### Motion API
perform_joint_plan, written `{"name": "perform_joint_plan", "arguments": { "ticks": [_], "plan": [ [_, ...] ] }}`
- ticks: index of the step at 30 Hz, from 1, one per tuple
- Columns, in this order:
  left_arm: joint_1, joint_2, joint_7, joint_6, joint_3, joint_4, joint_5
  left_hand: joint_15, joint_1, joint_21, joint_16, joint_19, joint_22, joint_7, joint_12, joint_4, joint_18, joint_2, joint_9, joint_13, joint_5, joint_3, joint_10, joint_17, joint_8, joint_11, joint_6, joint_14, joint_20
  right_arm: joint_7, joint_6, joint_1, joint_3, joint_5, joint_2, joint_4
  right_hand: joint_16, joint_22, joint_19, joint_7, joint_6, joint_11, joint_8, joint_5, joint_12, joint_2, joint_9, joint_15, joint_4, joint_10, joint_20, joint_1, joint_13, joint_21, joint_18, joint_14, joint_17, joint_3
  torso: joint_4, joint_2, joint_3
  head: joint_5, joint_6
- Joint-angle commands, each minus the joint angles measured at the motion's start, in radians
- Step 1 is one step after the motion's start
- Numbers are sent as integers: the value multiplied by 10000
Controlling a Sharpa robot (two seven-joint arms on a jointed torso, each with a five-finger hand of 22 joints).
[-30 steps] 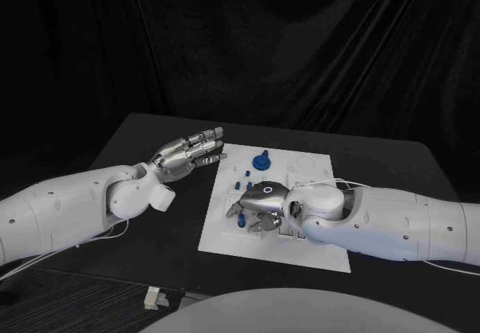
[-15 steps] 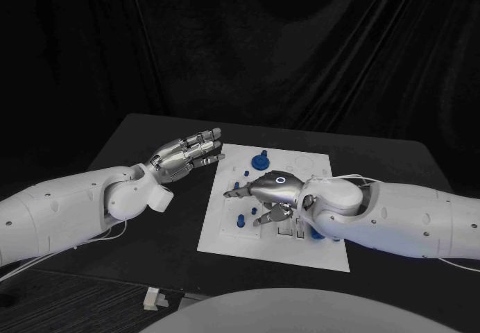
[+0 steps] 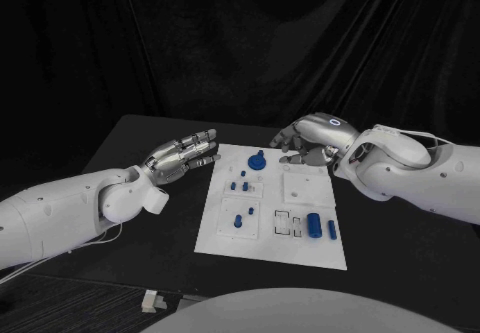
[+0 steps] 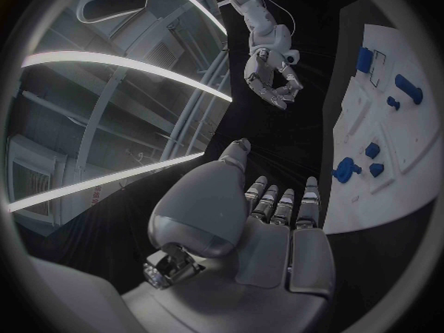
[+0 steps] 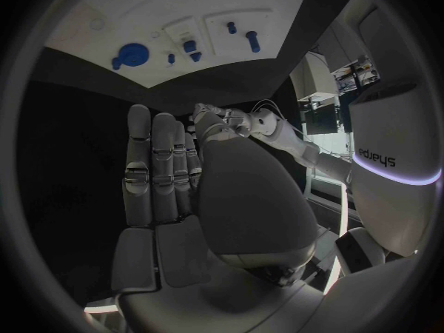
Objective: Assemble the parts on the task board
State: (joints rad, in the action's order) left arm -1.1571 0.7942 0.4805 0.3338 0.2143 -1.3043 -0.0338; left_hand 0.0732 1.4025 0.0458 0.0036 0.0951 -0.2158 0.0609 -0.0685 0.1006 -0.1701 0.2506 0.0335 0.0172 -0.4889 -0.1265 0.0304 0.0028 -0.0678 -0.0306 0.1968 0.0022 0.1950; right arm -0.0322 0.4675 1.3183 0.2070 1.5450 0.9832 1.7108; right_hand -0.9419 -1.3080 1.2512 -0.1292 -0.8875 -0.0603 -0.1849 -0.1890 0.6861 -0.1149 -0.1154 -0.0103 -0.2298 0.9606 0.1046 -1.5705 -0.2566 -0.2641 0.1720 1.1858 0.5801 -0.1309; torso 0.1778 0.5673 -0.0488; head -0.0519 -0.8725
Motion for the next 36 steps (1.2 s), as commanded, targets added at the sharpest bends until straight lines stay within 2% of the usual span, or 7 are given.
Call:
{"name": "perform_joint_plan", "arguments": {
  "ticks": [1, 4, 9, 12, 16, 20, 36],
  "plan": [
    [11, -42, 127, -8, -11, -6, 67, 64, -30, 15, 61, 26, -9, -16, 3, 7, -102, 30, 8, -4, -49, -12, -48, 5, -57, -10, 49, 3, 5, 807, -506, 93, 7, -1186, 191, -191, -55, -259, 57, 77, -354, 169, 87, 63, 1847, 119, -42, -165, -33, -356, -172, 88, -1310, -137, 51, 121, 15, -79, 17, 26, 5, -83, -1],
    [11, -49, 135, 9, -11, -4, 66, 64, -30, 15, 61, 26, -9, -16, 3, 7, -102, 30, 8, -4, -49, -12, -48, 5, -57, -10, 49, 3, 5, 1181, -1066, 91, 8, -1302, 339, -363, -948, -407, 354, 106, -715, 261, 120, 98, 3502, 59, -119, -184, -237, -177, -214, 442, -2622, -936, -32, 726, 1240, 21, 20, 27, 11, -116, -1],
    [12, -44, 120, 15, -11, 12, 66, 65, -33, 17, 58, 28, -2, -6, 2, 7, -103, 25, 9, -4, -58, -16, -47, 5, -65, -15, 56, 3, 8, 2047, -1963, -102, 9, -1335, 525, -419, -3613, -941, 1295, 518, -1980, 567, -636, 147, 7385, 294, -725, -371, -518, 3555, -422, 1657, -9195, -4030, -389, 2280, 5177, 429, 8, 11, 0, -127, -1],
    [12, -25, 119, 21, -11, 12, 66, 65, -34, 17, 60, 27, 2, -4, 2, 8, -103, 27, 11, -4, -60, -15, -48, 5, -70, -16, 68, 4, 9, 2905, -2823, -197, 10, -1307, 568, -365, -5008, -1336, 1895, 926, -2732, 908, -1442, 233, 8736, 638, -1391, -695, -598, 5847, -672, 4264, -12748, -6433, -708, 3108, 7484, 986, 3, -1, -3, -141, -1],
    [13, -24, 112, 32, -11, 19, 66, 65, -34, 17, 60, 27, 2, -4, 2, 8, -103, 27, 11, -4, -60, -15, -48, 5, -70, -16, 68, 4, 9, 3923, -3879, -265, 10, -1293, 602, -252, -5815, -1637, 2258, 1321, -3348, 1276, -2248, 496, 8847, 347, -2525, -1059, -649, 6102, -1054, 6293, -13142, -8433, -947, 3603, 8997, 503, -4, 16, 28, -154, -1],
    [14, -24, 114, 44, -11, 24, 66, 65, -34, 17, 60, 27, 2, -4, 2, 8, -103, 27, 11, -4, -60, -15, -48, 5, -70, -16, 68, 4, 9, 4724, -4806, -304, 10, -1318, 598, -129, -6026, -1781, 2405, 1488, -3650, 1409, -2501, 934, 8847, 104, -3060, -1183, -668, 6102, -1183, 7274, -13142, -9301, -1060, 3724, 9411, 244, -10, 6, 23, -165, -1],
    [30, -56, 101, 110, -11, 66, 66, 65, -38, 17, 54, 26, 11, 6, -3, 13, -101, 35, 10, -3, -66, -13, -46, 3, -76, -30, 68, 2, 18, 6177, -6363, -622, 12, -1768, 783, 322, -6092, -1847, 2412, 1272, -3192, 1236, -1373, 717, 8847, 70, -3058, -1117, -630, 6102, -1163, 7141, -13142, -9938, -1124, 3768, 9535, -26, -5, -3, 13, -206, -1]
  ]
}}
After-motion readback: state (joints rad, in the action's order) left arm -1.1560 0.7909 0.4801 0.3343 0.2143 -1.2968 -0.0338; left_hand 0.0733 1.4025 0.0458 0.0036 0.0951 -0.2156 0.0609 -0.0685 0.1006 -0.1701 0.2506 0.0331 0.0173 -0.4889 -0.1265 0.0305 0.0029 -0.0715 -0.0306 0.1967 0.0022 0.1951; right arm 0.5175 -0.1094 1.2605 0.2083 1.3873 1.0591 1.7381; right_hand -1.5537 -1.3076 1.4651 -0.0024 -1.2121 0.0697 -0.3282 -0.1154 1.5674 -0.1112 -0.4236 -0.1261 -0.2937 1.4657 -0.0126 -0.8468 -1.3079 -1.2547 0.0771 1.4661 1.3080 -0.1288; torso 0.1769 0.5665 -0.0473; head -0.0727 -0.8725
